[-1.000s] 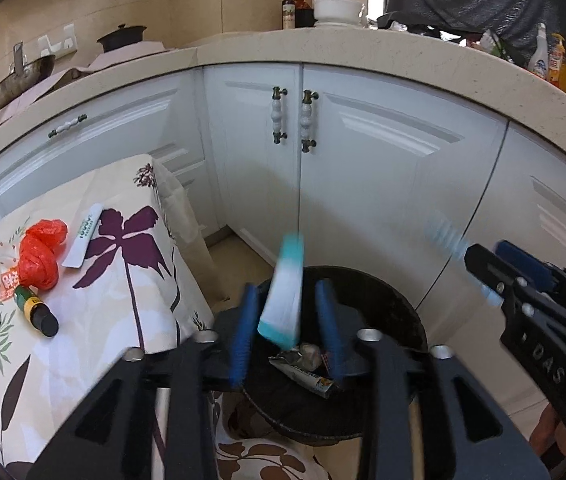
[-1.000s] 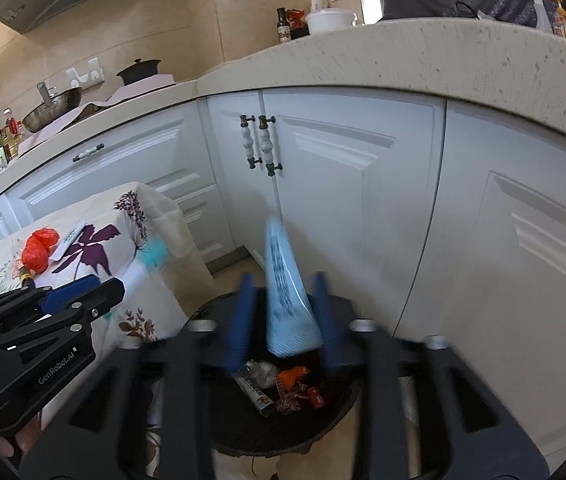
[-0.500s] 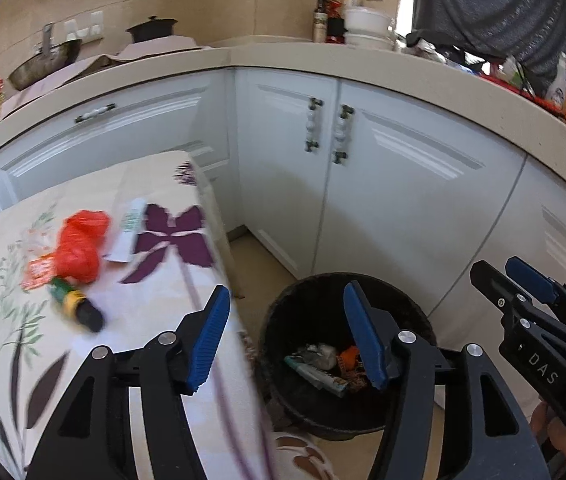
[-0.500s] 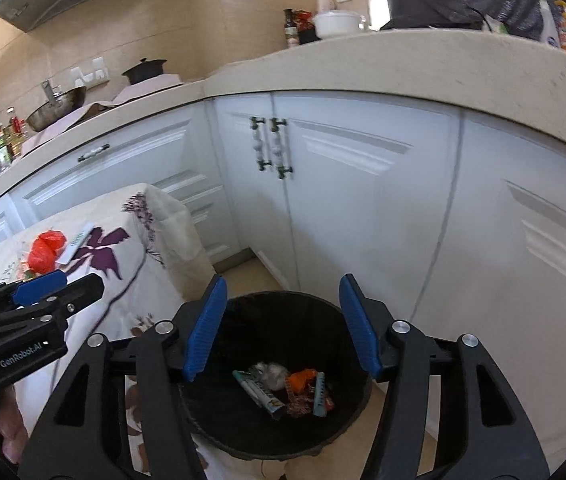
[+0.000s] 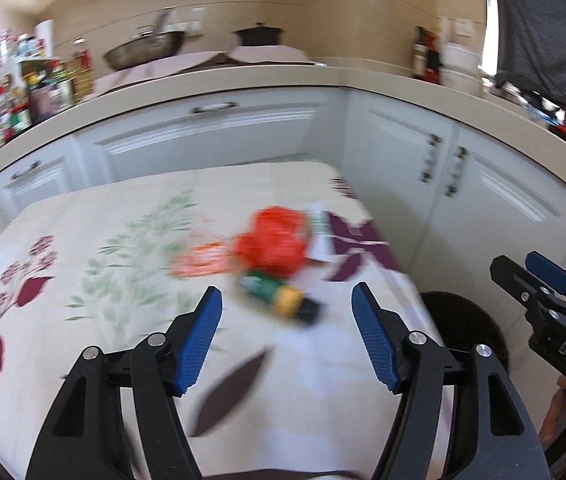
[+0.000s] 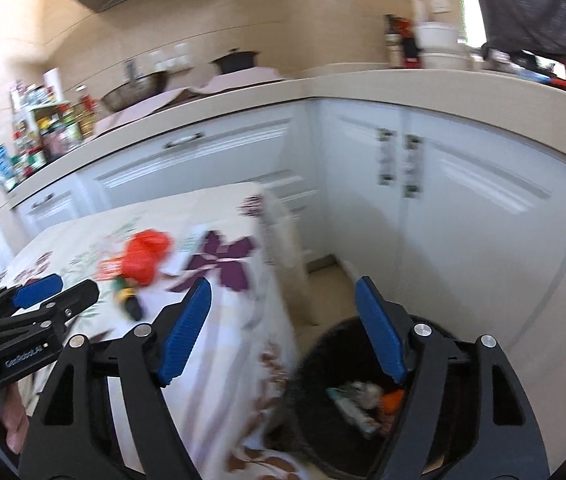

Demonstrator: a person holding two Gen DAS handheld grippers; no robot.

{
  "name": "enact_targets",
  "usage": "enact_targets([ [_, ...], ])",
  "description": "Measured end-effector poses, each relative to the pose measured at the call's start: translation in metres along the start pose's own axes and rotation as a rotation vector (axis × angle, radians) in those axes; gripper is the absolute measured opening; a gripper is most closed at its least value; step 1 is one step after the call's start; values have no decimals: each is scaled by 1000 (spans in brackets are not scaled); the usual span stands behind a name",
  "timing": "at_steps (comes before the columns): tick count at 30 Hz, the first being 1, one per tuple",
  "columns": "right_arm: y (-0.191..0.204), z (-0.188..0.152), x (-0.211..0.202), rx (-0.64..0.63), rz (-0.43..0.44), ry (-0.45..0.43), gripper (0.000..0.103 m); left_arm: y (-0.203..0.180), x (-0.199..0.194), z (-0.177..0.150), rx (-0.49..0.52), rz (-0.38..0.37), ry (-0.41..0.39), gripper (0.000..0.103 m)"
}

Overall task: Collect trash
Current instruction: 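Move both tools back over the table and grasp the green-yellow bottle with the right gripper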

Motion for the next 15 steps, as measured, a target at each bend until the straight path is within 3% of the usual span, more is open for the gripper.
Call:
enact_targets([
  [7, 62, -5, 21, -63, 112, 60, 73, 67, 1, -17, -80, 99, 28, 66],
  [15, 99, -12, 49, -112, 150, 136, 73, 116, 5, -32, -142, 151, 54, 66],
])
Point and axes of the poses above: each gripper's, at about its wrist camera, not at the fingertips, and x roughly the way its jaws point, y to its left, z to its top, the point moved 6 cm from there along x, roughly the way its jaws point, and after that the axes turned 9 degrees about x, right-handed, at the moved point
